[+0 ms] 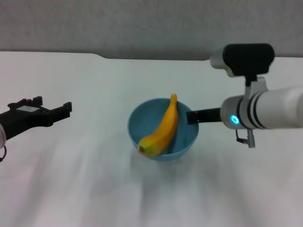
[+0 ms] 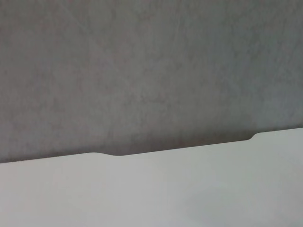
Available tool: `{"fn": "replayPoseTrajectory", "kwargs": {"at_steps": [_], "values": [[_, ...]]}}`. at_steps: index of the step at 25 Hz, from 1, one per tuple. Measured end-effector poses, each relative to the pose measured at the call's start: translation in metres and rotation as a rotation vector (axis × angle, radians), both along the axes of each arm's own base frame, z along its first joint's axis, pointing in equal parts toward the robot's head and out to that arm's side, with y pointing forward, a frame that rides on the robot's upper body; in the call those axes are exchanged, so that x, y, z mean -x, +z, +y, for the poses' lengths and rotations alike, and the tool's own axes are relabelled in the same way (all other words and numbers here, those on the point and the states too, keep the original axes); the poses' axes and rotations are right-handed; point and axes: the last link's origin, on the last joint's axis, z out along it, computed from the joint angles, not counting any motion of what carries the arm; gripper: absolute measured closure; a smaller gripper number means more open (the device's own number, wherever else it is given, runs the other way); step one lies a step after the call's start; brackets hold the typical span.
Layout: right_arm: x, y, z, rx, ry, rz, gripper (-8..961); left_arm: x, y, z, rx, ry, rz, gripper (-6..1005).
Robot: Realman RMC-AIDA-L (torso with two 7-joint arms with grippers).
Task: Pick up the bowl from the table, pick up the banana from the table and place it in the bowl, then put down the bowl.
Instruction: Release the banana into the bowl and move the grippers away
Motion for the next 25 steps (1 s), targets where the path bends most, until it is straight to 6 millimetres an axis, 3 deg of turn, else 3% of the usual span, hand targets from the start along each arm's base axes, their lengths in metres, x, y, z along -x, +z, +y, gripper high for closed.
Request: {"fn": "replayPoseTrajectory", "kwargs": {"at_steps": [5,14,25], "values": [[0.000,-0.008,0.004,0.028,-0.023,-0.015,915,-0.001,-0.003,0.002,0.007,-0.003,0.000,101],[-0.003,-0.025,-0.006,0.053,0.004,-0.021,915,0.001,-0.001,0.002,-0.002,0.007,-0.006,102],[-0.019,-0.029,-0.013,0.032,0.013,-0.026,914,0.003,-0.001,0.001,-0.003,0.012,-0.008,102]]}}
